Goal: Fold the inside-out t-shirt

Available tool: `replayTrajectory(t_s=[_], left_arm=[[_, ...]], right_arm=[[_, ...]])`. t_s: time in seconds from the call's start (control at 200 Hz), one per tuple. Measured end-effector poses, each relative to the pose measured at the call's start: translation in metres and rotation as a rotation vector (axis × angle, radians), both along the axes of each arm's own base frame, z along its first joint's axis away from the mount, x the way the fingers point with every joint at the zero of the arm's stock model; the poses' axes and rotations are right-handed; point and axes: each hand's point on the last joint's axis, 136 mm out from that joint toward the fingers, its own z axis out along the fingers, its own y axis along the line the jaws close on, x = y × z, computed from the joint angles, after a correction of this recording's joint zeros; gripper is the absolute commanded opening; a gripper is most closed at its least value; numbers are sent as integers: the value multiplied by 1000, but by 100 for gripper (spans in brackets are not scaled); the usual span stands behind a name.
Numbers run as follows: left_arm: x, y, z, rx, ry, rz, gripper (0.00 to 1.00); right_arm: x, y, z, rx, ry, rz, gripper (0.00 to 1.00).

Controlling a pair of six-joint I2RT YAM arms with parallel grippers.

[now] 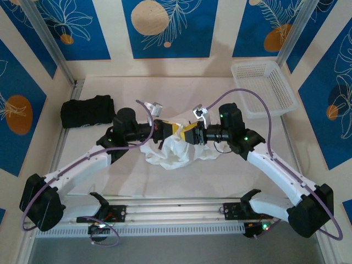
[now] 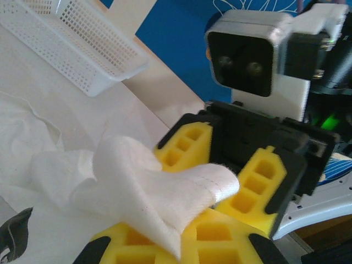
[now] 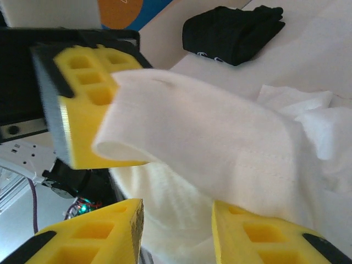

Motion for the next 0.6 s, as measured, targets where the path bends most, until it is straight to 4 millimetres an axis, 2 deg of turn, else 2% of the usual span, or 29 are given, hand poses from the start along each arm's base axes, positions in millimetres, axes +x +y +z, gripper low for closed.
replayTrajectory(t_s=[0.2,0.285,0.46,0.6], left_arm=[[0,0,1,-1,-1,0,0],[0,0,1,-1,-1,0,0],[0,0,0,1,0,0,0],[2,1,-2,10,4,13,0]], right_arm=[[4,2,2,6,-28,5,43],[5,3,1,5,-33,7,42],[4,6,-1,9,-41,39,11],[2,5,0,15,-35,48,0]])
